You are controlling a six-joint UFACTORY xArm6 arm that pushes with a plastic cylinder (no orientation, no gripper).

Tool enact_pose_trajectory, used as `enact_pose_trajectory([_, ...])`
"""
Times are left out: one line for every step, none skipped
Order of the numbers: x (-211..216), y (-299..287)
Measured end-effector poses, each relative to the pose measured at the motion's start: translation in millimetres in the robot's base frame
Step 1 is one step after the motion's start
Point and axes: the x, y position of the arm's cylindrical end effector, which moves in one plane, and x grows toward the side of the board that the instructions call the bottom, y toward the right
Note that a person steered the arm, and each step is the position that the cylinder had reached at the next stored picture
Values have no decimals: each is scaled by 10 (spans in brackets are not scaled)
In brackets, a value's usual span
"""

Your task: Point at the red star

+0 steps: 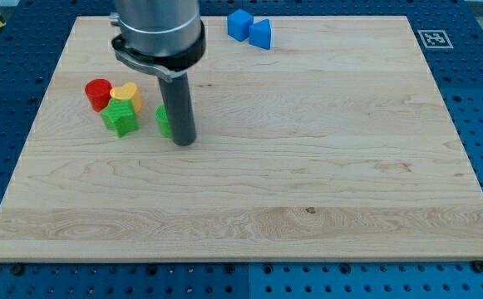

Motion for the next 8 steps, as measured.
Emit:
enact_pose_trajectory([-161, -210])
enact_pose_trajectory([-219, -242])
enact_pose_trajectory([-93, 92])
enact_pose_trajectory([-147, 830])
enact_pose_trajectory([-667, 985])
enact_pose_trajectory([-1225, 986])
enact_pose_trajectory([-1431, 975])
enact_pose_trajectory([-1633, 853])
